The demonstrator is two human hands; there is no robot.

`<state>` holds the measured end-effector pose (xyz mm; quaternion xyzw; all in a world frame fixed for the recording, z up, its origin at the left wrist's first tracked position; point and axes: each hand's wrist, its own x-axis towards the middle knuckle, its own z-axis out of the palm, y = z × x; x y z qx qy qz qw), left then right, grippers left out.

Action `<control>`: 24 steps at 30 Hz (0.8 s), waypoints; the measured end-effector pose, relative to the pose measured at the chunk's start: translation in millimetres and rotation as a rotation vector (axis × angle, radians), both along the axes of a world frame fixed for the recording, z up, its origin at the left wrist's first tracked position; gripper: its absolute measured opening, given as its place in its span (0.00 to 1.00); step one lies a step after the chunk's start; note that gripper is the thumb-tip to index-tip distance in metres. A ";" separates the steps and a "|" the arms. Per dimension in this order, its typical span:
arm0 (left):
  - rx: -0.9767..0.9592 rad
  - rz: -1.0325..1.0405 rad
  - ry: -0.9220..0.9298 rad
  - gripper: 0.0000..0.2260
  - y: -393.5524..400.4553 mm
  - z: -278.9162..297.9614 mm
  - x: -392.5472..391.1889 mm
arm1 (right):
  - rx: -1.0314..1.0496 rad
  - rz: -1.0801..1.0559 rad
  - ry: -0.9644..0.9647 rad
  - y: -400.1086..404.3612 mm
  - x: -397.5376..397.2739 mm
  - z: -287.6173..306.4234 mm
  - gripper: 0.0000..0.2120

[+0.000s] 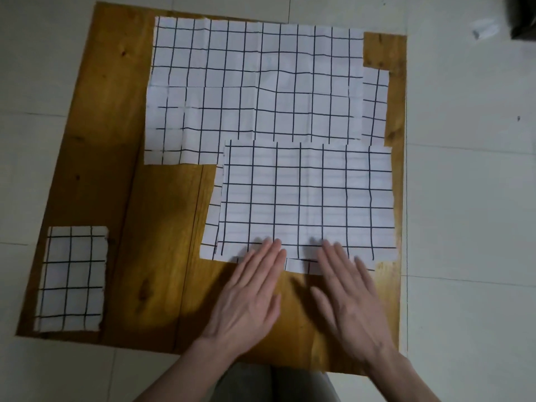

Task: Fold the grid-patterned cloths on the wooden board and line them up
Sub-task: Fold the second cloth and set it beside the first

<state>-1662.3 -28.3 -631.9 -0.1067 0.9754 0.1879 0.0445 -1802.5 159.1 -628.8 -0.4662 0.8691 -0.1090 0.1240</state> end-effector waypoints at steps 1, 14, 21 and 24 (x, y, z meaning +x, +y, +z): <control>-0.005 0.002 -0.033 0.34 6.5 0.4 -4.2 | 0.024 0.039 -0.011 -5.0 8.5 -0.8 0.32; -0.060 0.013 -0.238 0.38 10.9 -16.5 -2.6 | 0.130 0.053 -0.102 -27.8 34.7 -17.3 0.37; -0.055 -0.020 -0.252 0.38 -2.8 -18.6 5.1 | 0.161 0.029 -0.125 -19.2 29.1 -17.4 0.37; -0.076 -0.012 -0.245 0.38 -9.2 -19.7 8.3 | 0.179 0.001 -0.129 -11.8 24.7 -18.3 0.37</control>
